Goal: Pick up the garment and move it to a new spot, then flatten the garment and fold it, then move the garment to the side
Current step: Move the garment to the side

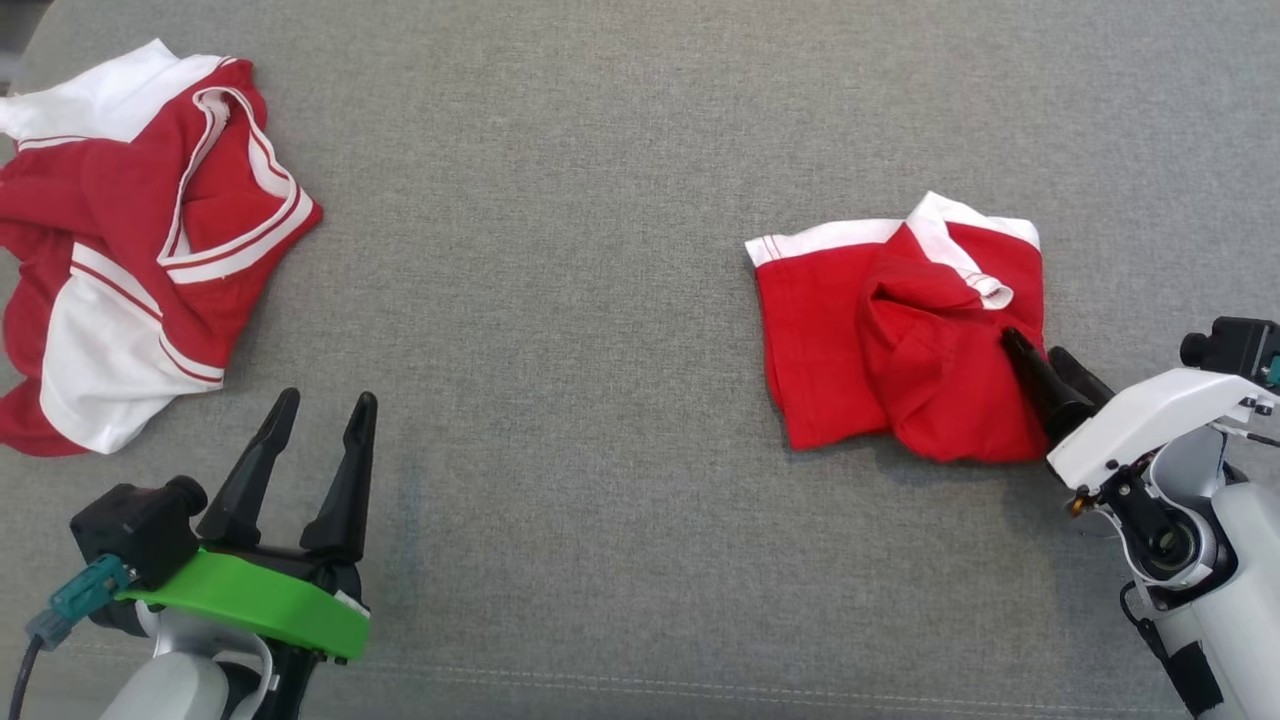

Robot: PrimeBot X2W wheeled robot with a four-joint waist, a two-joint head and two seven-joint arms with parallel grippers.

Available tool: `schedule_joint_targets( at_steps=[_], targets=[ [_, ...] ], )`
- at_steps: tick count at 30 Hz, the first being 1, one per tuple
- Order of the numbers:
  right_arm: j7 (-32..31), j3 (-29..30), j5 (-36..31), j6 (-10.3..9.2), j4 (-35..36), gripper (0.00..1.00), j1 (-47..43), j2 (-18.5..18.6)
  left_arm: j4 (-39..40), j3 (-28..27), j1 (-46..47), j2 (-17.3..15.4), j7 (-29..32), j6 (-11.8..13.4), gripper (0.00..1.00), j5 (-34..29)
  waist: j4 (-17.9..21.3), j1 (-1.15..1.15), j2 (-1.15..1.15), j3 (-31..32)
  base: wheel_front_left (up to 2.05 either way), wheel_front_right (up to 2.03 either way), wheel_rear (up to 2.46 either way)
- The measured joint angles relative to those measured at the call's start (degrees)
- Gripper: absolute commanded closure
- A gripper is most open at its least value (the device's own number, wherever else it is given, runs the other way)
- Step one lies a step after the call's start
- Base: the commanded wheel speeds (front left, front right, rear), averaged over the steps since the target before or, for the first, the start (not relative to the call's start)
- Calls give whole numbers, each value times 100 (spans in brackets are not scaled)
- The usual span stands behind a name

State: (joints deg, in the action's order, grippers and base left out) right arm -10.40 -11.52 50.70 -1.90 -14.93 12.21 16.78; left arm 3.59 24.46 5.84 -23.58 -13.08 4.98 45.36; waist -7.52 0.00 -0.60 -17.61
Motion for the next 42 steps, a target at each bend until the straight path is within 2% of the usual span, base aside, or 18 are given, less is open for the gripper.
schedule_joint_targets(
  at_steps=[2, 3, 4, 5, 6, 9, 16, 19, 24, 27, 31, 39, 42],
  targets=[
    [-36, 35, 121, 32, -65, 0, 80, -55, -2, 24, 5, 52, 0, 0, 0, 1, -38, 0, 0, -8, 0, 0, 0],
    [-59, 42, 174, 45, -105, 4, 109, -57, -10, 46, 9, 81, 0, -1, 0, 1, -60, 0, 0, -11, 0, 0, 0],
    [-91, 57, 216, 70, -152, 21, 141, -54, -25, 78, 14, 107, 0, -2, 0, 1, -83, 0, 0, -12, 0, 0, 0],
    [-134, 58, 242, 103, -175, 89, 162, -42, -49, 104, 16, 120, 0, -3, 0, 1, -107, 0, 0, -12, 0, 0, 0],
    [-163, 60, 257, 146, -190, 100, 175, -34, -82, 126, 27, 134, 1, -9, 0, 1, -132, 0, 0, -10, 0, 0, 0],
    [-294, 7, 304, 291, -203, 100, 204, 30, -146, 146, 110, 203, 0, -44, 0, 2, -211, 0, 0, 15, 0, 0, 0],
    [-611, -211, 109, 549, 154, 100, 448, 531, -350, 151, 138, 378, -10, -57, 0, 40, -353, 0, 0, 198, 0, 0, 0],
    [-870, -380, 108, 605, 409, 100, 560, 627, -413, 153, 124, 453, -13, -68, 0, 44, -396, 0, 0, 298, 0, 0, 0],
    [-1412, -521, 98, 591, 719, 100, 827, 839, -411, 136, 119, 445, -16, -68, 0, 65, -427, 0, 0, 335, 0, 0, 0],
    [-1661, -424, 75, 469, 723, 100, 945, 1009, -349, 136, 119, 390, -16, -69, 0, 58, -418, 0, 0, 267, 0, 0, 0],
    [-1927, -197, 74, 212, 680, 100, 1107, 1280, -281, 100, 121, 242, -15, -69, 0, 24, -408, 0, 0, 136, 0, 0, 0],
    [-2262, 268, -244, -338, 450, 100, 1373, 2084, -73, -7, 137, 87, 29, -68, 0, -18, -384, 0, 0, -232, 0, 0, 0],
    [-2342, 527, -441, -445, 271, 100, 1440, 2425, 12, -73, 148, 40, 43, -67, 0, -19, -366, 0, 0, -389, 0, 0, 0]
  ],
)
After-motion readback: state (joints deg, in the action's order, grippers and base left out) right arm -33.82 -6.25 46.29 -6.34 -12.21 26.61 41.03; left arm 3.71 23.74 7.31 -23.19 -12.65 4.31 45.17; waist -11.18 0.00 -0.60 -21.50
